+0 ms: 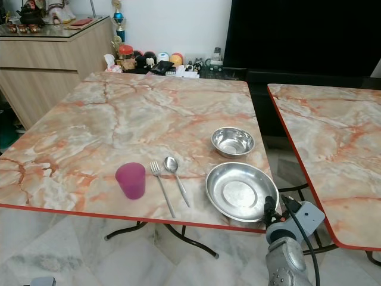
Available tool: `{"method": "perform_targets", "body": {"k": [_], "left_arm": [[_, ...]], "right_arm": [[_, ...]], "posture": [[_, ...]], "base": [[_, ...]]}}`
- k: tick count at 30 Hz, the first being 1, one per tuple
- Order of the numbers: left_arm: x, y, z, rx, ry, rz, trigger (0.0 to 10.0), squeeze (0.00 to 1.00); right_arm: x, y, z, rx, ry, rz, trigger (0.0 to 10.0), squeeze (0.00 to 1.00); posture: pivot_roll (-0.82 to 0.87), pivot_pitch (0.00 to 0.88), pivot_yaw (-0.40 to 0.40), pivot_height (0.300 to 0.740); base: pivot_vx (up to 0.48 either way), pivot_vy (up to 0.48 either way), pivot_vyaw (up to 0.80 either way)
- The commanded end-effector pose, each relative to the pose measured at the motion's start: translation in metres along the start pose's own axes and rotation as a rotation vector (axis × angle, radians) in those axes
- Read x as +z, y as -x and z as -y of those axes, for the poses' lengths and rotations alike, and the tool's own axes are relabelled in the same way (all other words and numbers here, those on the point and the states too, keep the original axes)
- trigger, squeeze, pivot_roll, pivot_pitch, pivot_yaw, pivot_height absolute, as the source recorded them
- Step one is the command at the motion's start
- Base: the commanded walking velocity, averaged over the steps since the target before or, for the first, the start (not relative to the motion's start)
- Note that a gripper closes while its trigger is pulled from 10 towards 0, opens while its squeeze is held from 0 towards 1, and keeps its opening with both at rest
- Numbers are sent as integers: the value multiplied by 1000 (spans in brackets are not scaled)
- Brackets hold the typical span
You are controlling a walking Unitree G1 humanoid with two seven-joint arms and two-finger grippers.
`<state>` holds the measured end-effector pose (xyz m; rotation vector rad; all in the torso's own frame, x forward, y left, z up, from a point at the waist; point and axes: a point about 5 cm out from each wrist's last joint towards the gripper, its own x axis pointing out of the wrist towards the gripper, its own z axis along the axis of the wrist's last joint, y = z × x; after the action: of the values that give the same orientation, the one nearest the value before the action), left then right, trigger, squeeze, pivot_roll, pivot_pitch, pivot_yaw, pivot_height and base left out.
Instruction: Setting the table
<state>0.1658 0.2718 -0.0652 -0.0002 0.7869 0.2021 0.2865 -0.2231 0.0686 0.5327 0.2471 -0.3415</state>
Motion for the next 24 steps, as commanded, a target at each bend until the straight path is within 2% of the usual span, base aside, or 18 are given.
{"method": "perform_targets", "body": {"k": [1,11,24], "left_arm": [[-3,1,-1,1,-11,-18,10000,0],[-2,1,0,1,-15,-14,10000,0],[-1,0,-1,-3,-23,-13,10000,0]], "right_arm": [[0,-3,-5,18,31,-17,10000,0],[-2,-7,-14,55,24,-37,10000,0],[-9,-8,-7,14,31,-80,10000,0]], "posture": [[-4,49,2,740],[2,43,3,740],[5,45,3,740]], "base": [[0,0,0],[0,0,0],[0,0,0]]}}
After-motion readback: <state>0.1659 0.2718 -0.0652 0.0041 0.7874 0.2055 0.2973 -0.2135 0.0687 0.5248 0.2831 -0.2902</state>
